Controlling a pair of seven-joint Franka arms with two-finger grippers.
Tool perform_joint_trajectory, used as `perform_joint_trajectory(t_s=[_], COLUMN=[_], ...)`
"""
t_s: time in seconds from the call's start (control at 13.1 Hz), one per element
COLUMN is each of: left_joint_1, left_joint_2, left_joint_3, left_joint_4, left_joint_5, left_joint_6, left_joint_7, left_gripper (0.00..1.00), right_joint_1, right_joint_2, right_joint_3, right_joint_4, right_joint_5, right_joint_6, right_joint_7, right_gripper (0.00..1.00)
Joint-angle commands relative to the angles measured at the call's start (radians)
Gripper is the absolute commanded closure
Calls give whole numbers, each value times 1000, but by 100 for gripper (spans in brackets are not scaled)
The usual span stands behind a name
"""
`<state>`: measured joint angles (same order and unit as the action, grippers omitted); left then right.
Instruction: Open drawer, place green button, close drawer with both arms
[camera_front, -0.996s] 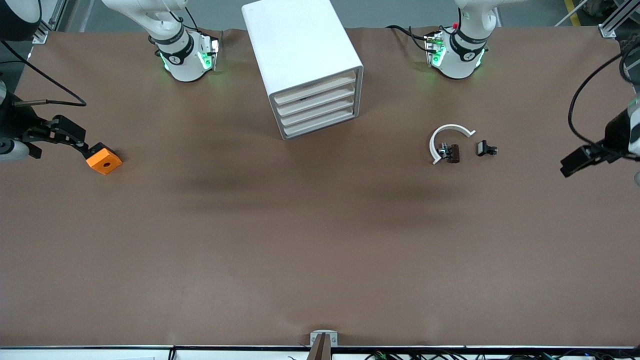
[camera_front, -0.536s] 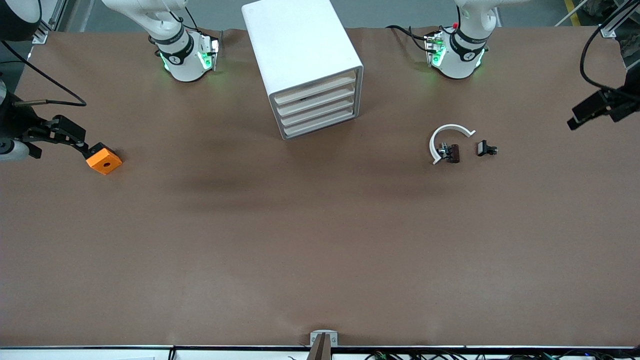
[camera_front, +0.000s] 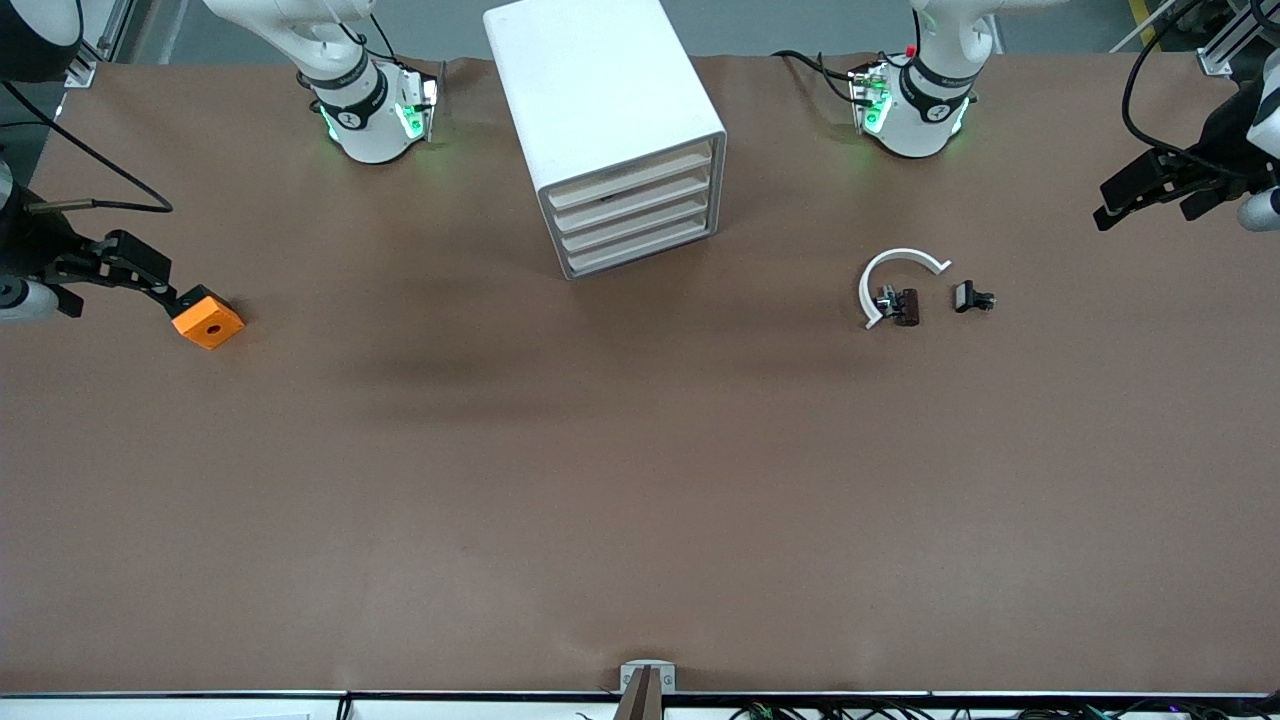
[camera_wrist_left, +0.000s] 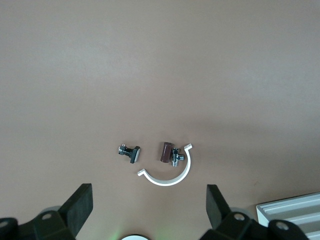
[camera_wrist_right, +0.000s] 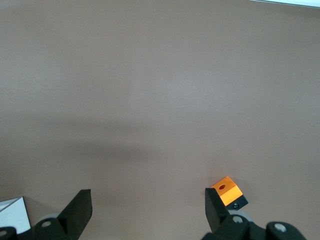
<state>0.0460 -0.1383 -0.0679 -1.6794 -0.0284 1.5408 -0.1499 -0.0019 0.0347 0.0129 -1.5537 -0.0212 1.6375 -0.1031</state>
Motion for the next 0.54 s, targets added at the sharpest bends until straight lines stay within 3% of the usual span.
perform_joint_trajectory(t_s=[0.0,0.46], left_joint_1=[-8,-12], left_joint_2=[-15,-12], left_joint_3=[-21,-41], left_joint_4=[-5,-5], left_joint_5=[41,42], left_joint_6=[12,18], left_joint_7=[6,-7], left_gripper=[0,0], right_joint_1=[-4,-3], right_joint_2=[-3,-1], right_joint_3=[7,10], right_joint_4=[6,7], right_joint_5=[-17,-16], right_joint_6=[-7,-4], right_joint_7=[-13,-12], right_gripper=[0,0])
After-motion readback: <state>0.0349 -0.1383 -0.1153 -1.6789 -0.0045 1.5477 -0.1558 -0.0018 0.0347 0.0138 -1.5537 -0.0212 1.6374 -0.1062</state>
